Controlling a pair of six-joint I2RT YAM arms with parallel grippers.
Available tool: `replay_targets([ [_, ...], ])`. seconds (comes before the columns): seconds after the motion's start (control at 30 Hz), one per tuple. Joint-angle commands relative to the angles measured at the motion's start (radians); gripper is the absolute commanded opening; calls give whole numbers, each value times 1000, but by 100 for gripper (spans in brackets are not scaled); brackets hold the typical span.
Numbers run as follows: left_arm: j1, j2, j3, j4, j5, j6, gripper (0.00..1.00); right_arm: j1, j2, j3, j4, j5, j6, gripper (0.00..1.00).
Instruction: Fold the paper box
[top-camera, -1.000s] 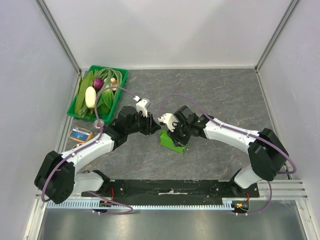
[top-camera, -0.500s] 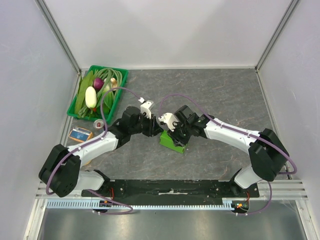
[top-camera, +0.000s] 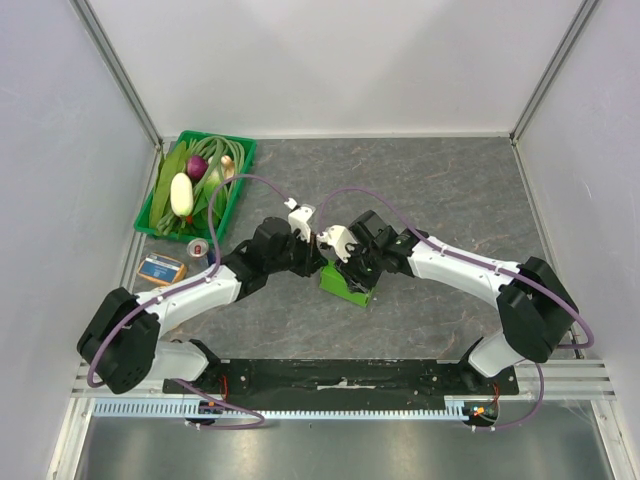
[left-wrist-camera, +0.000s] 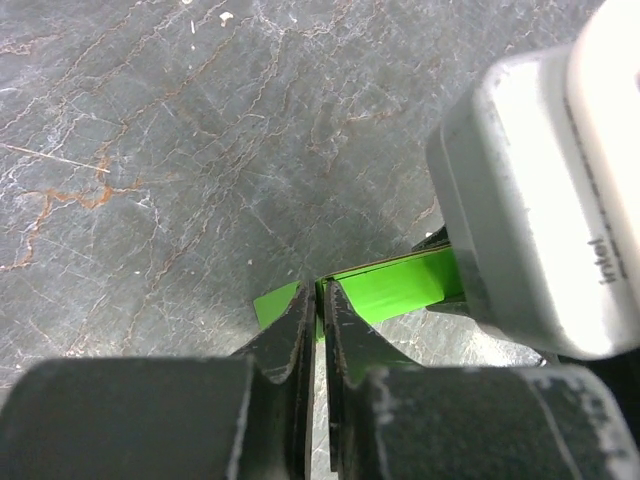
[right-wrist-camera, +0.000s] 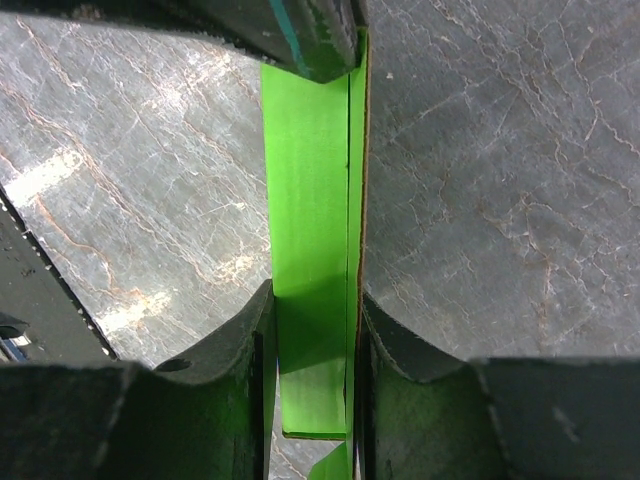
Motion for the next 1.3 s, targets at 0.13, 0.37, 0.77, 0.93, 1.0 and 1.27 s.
replay_targets([
  [0.13, -116, -28, -27, 7, -289, -3, 2, 7, -6, 10, 99, 73, 82, 26],
  [0.37, -147, -38, -72, 42, -373, -32, 2, 9, 5, 24, 106, 111, 83, 26],
  [0.77, -216, -75, -185, 120, -507, -110, 2, 12, -23, -28, 186, 162, 112, 29],
  [0.93, -231, -88, -196, 122, -530, -98, 2, 17, -40, -45, 192, 188, 112, 32],
  [1.0, -236, -91, -207, 120, -545, -81, 2, 18, -50, -51, 198, 190, 111, 32],
  [1.27, -243, -126, -243, 113, -550, -15, 2, 18, -73, -85, 212, 200, 82, 34],
])
